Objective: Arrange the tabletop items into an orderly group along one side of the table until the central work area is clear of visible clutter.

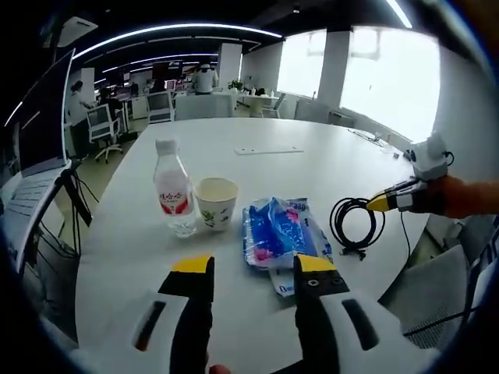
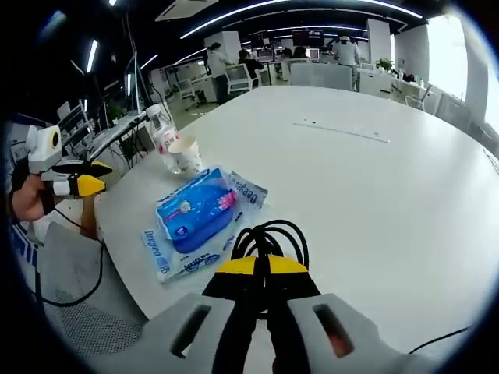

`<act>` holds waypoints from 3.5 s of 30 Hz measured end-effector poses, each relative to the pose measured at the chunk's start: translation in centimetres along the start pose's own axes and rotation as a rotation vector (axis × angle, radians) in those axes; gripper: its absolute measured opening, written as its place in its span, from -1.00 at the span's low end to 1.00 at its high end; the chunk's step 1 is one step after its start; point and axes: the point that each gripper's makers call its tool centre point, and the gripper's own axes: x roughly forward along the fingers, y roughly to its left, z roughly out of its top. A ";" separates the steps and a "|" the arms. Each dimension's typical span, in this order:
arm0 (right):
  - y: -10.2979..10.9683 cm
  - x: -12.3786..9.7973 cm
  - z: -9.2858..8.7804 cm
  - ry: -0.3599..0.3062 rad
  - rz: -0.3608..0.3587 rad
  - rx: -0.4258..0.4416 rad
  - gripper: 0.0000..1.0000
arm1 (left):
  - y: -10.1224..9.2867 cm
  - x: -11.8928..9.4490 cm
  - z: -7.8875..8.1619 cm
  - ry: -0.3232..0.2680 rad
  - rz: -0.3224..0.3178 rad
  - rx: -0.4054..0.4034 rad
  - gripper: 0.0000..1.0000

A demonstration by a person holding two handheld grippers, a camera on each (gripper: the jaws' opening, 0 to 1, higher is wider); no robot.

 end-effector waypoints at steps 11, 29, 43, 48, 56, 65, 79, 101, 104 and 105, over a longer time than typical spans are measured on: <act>-1.0 0.2 -0.5 0.030 -0.017 -0.032 -1.00 | 0.4 -0.2 0.1 -0.003 0.013 -0.003 -0.20; -3.6 1.4 -2.2 0.109 -0.050 -0.017 -1.00 | 0.2 -0.2 0.3 0.003 0.014 0.006 -0.21; -3.9 2.1 -2.1 0.141 -0.041 -0.028 -1.00 | -0.2 -0.1 0.0 0.008 0.005 0.002 -0.21; -4.0 2.5 -1.8 0.148 -0.046 -0.009 -0.98 | 0.5 -0.3 -0.1 0.009 0.015 -0.004 -0.21; -3.9 3.1 -1.5 0.166 -0.038 -0.024 -0.96 | 0.9 -0.4 0.0 0.007 0.023 -0.011 -0.21; -3.7 3.6 -1.3 0.161 -0.024 -0.012 -0.85 | 1.7 -0.3 0.1 0.012 0.032 -0.008 -0.20; -3.8 3.9 -1.0 0.172 -0.004 -0.040 -0.78 | 1.8 -0.1 -0.5 0.017 0.034 -0.027 -0.21; -3.0 5.2 2.0 0.158 0.034 -0.073 -0.72 | 2.3 0.0 0.0 0.002 0.044 -0.048 -0.20; -2.3 5.5 2.5 0.160 0.051 -0.089 -0.70 | 2.5 -0.1 0.0 -0.002 0.049 -0.053 -0.20; -2.0 5.6 2.8 0.162 0.056 -0.101 -0.70 | 2.5 -0.1 0.1 -0.004 0.050 -0.057 -0.20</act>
